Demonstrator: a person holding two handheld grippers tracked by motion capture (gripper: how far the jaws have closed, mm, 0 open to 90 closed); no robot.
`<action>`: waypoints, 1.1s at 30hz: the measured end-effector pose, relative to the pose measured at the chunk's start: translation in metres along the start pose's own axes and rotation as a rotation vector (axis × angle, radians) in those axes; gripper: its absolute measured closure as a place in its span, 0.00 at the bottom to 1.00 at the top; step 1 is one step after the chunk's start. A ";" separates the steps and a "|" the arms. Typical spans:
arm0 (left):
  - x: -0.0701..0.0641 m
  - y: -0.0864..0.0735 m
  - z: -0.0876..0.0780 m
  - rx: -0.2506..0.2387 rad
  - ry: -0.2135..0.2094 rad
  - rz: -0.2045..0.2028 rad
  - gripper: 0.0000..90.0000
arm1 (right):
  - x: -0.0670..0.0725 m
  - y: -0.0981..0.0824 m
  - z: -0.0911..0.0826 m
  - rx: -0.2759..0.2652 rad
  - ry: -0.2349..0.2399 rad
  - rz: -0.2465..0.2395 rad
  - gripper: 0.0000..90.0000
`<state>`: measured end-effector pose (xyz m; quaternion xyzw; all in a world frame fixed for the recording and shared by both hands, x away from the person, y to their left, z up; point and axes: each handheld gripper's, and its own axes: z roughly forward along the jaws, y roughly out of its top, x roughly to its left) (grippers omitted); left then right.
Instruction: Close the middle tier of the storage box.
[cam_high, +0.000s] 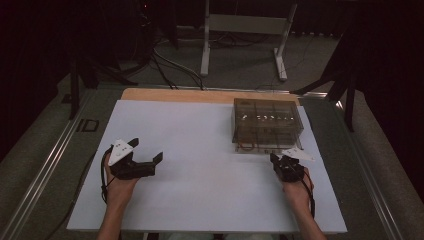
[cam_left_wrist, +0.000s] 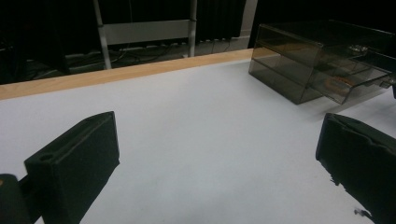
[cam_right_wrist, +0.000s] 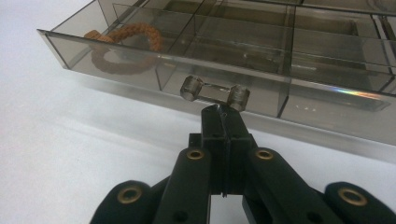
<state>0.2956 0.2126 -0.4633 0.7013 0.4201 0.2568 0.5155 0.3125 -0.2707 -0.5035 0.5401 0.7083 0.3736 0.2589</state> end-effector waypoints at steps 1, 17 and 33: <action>0.000 0.000 0.000 0.000 0.001 0.000 0.01 | 0.000 0.001 0.000 0.000 0.000 -0.002 1.00; 0.002 0.001 -0.005 -0.004 0.008 0.003 0.01 | -0.002 0.010 0.007 -0.011 -0.013 0.011 1.00; 0.009 -0.002 -0.018 -0.005 0.034 0.002 0.01 | -0.004 0.017 0.015 -0.004 -0.029 0.009 1.00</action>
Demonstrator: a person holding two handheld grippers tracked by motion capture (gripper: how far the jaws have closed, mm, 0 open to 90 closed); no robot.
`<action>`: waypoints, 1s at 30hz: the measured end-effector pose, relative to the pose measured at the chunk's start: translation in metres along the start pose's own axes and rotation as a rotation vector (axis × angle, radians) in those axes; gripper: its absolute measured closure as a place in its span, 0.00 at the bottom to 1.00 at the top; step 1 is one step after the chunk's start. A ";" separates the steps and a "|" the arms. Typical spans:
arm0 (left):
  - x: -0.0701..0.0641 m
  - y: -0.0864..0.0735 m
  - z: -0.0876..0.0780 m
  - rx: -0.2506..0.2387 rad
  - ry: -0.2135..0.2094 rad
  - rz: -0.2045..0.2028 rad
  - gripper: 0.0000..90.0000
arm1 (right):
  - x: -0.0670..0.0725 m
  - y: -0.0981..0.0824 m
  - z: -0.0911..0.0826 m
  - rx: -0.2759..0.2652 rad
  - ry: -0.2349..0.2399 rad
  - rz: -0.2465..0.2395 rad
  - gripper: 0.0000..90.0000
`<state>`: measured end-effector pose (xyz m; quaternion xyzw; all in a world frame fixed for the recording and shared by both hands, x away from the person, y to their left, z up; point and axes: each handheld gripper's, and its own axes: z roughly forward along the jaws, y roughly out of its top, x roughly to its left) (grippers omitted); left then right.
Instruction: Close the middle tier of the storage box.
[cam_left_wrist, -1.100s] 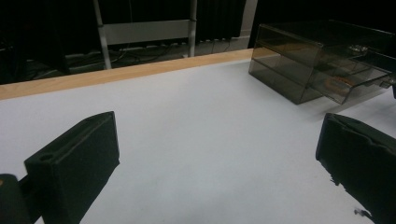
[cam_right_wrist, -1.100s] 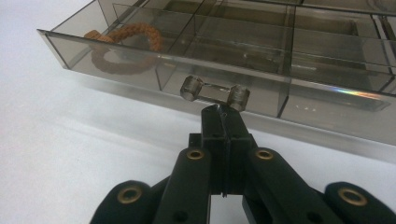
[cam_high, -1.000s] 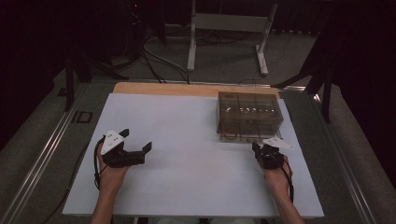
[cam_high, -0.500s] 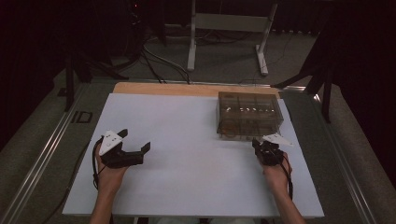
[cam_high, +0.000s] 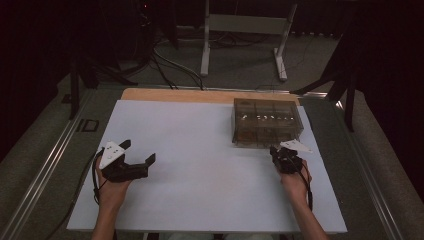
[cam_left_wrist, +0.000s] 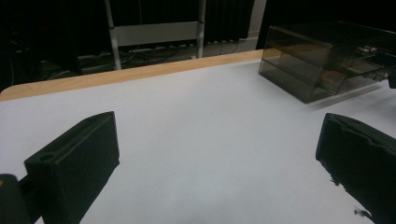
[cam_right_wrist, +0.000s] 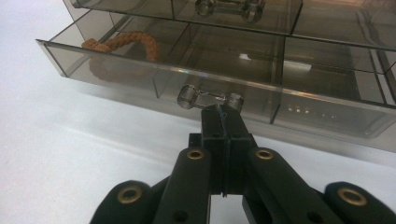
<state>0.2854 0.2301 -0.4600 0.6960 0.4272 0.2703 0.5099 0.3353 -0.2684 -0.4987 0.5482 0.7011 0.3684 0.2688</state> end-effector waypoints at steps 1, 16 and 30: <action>0.000 0.000 0.000 0.001 0.001 0.000 0.01 | 0.000 0.000 0.000 -0.001 -0.001 -0.001 1.00; 0.003 -0.003 -0.002 0.008 0.005 -0.001 0.01 | 0.001 0.006 0.008 -0.003 -0.013 0.009 1.00; 0.003 -0.004 -0.002 0.009 0.006 -0.002 0.01 | -0.002 0.010 0.016 -0.007 -0.026 0.020 1.00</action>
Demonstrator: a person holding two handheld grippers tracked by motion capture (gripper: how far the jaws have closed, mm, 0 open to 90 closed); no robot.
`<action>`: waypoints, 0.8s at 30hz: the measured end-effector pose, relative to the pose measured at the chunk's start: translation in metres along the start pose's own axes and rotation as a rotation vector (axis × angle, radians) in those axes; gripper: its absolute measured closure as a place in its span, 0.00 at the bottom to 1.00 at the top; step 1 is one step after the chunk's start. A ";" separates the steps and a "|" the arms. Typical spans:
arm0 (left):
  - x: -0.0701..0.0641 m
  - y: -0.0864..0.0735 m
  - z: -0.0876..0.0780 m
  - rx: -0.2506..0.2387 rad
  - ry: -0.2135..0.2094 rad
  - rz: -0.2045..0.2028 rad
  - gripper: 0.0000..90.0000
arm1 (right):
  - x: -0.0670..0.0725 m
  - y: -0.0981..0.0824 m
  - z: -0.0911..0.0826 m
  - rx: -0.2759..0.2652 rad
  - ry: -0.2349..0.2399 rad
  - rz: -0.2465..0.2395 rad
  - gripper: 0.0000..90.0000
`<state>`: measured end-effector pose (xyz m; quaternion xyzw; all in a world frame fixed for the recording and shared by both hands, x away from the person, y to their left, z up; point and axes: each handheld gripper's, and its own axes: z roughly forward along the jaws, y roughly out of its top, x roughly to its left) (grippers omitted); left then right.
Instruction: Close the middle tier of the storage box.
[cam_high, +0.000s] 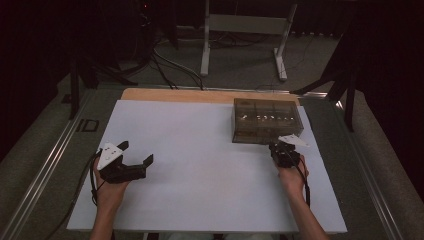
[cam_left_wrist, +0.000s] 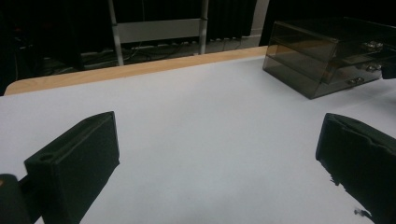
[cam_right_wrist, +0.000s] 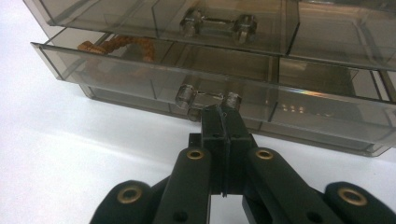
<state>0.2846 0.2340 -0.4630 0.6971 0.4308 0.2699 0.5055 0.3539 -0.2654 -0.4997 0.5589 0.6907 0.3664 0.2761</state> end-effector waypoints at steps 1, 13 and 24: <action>0.000 0.000 0.000 0.002 -0.001 0.001 0.01 | 0.000 0.000 0.000 0.000 -0.001 0.001 1.00; -0.001 0.000 0.001 0.002 -0.001 0.003 0.01 | -0.008 0.002 0.003 -0.003 -0.021 0.027 1.00; 0.000 0.000 0.001 0.003 -0.002 0.001 0.01 | -0.006 0.002 0.003 0.001 -0.011 0.017 1.00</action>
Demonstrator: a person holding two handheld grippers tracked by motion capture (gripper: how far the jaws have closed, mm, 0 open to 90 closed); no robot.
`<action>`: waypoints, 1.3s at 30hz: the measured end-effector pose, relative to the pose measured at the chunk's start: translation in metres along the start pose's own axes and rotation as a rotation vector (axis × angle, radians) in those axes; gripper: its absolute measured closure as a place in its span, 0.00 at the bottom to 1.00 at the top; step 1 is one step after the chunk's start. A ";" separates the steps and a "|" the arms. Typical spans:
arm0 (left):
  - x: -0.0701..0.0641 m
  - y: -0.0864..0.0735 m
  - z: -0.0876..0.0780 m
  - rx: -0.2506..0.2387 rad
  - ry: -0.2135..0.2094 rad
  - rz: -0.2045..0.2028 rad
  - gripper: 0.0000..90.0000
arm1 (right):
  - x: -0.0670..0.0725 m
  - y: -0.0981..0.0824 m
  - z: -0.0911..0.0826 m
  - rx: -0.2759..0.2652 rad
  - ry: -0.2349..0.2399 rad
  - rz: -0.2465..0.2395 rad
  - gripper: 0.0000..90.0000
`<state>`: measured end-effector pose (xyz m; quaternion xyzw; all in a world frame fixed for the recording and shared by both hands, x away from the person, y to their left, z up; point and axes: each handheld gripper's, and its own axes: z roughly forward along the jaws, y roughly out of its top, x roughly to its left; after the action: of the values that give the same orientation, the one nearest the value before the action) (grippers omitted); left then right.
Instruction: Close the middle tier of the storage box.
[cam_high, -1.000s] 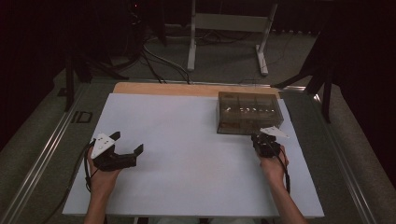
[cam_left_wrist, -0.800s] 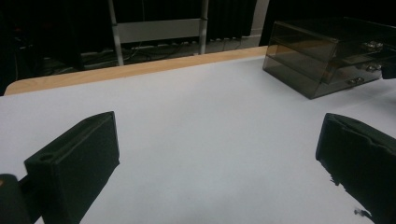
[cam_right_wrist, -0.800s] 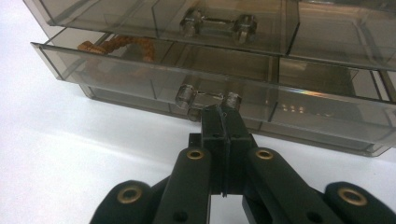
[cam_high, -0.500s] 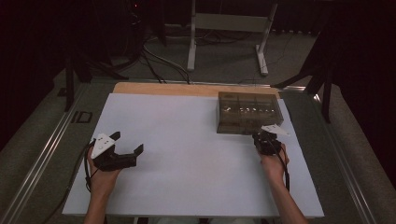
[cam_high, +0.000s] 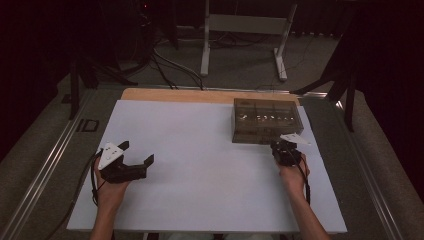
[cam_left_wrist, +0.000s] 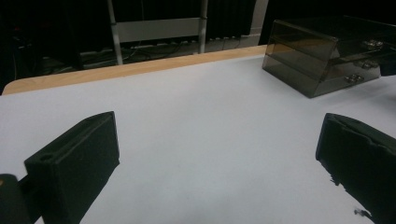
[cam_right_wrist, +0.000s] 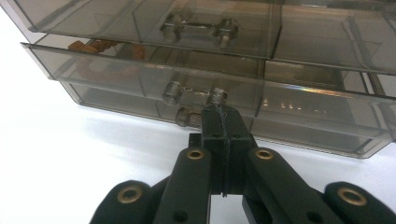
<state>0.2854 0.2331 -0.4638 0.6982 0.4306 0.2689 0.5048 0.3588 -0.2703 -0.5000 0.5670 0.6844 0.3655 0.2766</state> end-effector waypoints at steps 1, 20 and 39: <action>0.000 0.000 0.000 0.001 0.000 0.001 0.01 | 0.000 0.000 0.000 0.000 0.003 0.002 1.00; 0.000 0.000 0.001 0.001 -0.001 -0.001 0.01 | -0.003 0.001 0.009 0.004 -0.018 0.024 1.00; 0.001 -0.001 0.001 0.003 0.000 -0.003 0.01 | -0.006 0.014 0.014 -0.005 -0.043 0.042 1.00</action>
<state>0.2863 0.2336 -0.4647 0.6983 0.4319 0.2675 0.5042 0.3789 -0.2726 -0.4967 0.5882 0.6654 0.3606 0.2851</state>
